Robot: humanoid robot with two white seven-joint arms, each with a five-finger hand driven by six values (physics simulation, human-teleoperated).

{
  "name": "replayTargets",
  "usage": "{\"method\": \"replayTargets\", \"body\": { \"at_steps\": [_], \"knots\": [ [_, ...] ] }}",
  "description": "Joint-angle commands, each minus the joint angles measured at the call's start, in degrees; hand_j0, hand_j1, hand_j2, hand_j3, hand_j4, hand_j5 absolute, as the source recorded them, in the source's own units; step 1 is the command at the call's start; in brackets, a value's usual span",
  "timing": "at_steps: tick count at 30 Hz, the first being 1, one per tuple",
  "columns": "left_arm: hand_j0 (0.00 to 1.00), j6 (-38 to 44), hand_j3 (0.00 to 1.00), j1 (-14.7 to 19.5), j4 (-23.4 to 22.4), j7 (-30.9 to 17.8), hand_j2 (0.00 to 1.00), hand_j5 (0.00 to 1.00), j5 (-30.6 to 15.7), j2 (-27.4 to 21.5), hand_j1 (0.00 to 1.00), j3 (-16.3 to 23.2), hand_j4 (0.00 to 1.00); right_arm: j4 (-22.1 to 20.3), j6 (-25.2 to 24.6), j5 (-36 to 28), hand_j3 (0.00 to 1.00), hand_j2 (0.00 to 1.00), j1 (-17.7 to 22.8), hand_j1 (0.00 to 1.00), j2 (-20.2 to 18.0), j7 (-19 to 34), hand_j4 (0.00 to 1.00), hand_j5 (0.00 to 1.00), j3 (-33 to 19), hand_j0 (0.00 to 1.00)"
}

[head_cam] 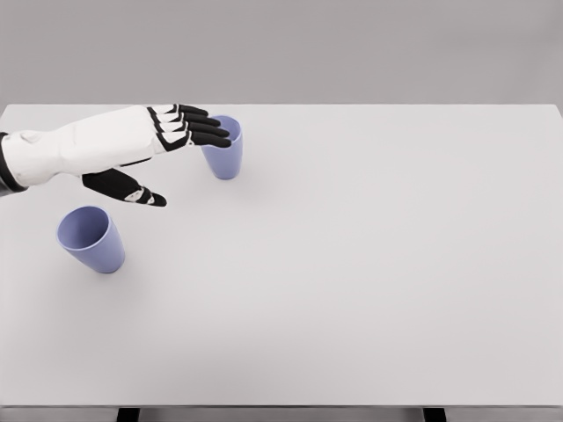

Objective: Place the right cup on the left cup with left arm

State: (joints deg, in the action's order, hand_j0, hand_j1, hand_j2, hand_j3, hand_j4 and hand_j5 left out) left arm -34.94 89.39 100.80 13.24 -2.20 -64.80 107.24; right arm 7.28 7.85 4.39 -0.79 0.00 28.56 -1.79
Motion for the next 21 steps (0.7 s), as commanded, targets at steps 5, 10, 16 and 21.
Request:
{"method": "replayTargets", "body": {
  "at_steps": [5, 10, 16, 21],
  "knots": [
    [1.00, -0.1, 1.00, 0.6, 0.0, 0.0, 1.00, 1.00, -0.5, -0.2, 1.00, -0.9, 1.00, 0.3, -0.1, 0.2, 1.00, 1.00, 0.3, 1.00, 0.0, 0.0, 1.00, 1.00, -0.2, 1.00],
    [1.00, -0.1, 1.00, 0.0, -0.2, 0.1, 1.00, 1.00, -0.3, 0.4, 1.00, -1.0, 1.00, 0.3, -0.1, 0.1, 1.00, 1.00, 0.3, 1.00, 0.0, 0.0, 1.00, 1.00, -0.2, 1.00],
    [1.00, -0.1, 1.00, -8.1, -0.3, -7.8, 1.00, 1.00, -0.2, -4.1, 1.00, -16.8, 1.00, 0.3, -0.1, 0.1, 1.00, 1.00, 0.3, 1.00, 0.0, 0.0, 1.00, 1.00, -0.2, 1.00],
    [1.00, -0.1, 1.00, -11.3, 0.2, -20.1, 1.00, 1.00, -3.2, -1.8, 1.00, -22.8, 1.00, 0.3, -0.1, 0.1, 1.00, 1.00, 0.3, 1.00, 0.0, 0.0, 1.00, 1.00, -0.2, 1.00]
  ]
}}
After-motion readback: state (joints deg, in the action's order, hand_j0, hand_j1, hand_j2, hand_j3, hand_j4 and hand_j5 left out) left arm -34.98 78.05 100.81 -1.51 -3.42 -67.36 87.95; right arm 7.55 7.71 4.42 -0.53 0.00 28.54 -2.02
